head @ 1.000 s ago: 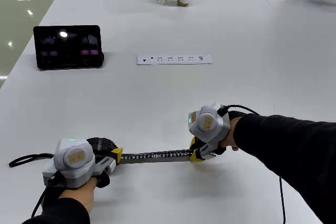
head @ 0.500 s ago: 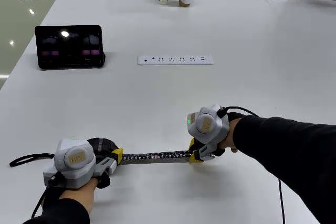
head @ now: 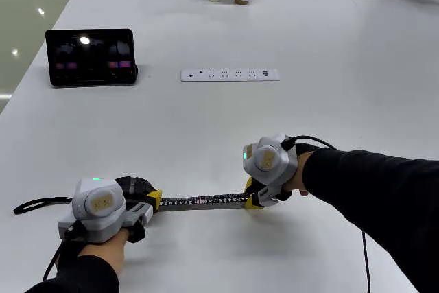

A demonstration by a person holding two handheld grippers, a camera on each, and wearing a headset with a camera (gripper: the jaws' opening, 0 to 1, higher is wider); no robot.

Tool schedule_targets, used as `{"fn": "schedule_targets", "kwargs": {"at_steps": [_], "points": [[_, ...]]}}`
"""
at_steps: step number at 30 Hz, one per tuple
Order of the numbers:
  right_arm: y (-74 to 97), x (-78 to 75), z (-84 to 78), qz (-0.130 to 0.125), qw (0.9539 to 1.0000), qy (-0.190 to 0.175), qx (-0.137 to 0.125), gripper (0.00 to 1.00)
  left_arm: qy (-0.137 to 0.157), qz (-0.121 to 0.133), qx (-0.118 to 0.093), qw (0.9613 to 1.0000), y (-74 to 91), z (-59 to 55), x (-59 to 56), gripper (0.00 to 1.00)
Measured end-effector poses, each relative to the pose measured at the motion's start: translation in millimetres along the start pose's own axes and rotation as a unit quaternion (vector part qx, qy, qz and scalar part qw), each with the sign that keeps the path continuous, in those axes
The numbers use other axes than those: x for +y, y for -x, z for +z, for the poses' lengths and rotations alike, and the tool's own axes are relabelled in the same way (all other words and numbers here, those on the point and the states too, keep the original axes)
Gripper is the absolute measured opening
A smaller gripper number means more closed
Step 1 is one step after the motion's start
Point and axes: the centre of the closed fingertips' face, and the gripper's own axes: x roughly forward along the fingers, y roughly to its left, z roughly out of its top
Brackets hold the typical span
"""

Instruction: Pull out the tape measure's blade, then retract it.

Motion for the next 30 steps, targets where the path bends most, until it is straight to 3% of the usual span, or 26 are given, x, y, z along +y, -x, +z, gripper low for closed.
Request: {"fn": "schedule_targets", "kwargs": {"at_steps": [30], "points": [[-3.8,1.8,9.4,-0.002,0.9999,-0.004,-0.012,0.12,-0.001,-0.001,0.005,1.0,1.3,-1.8,-2.7,0.58]]}}
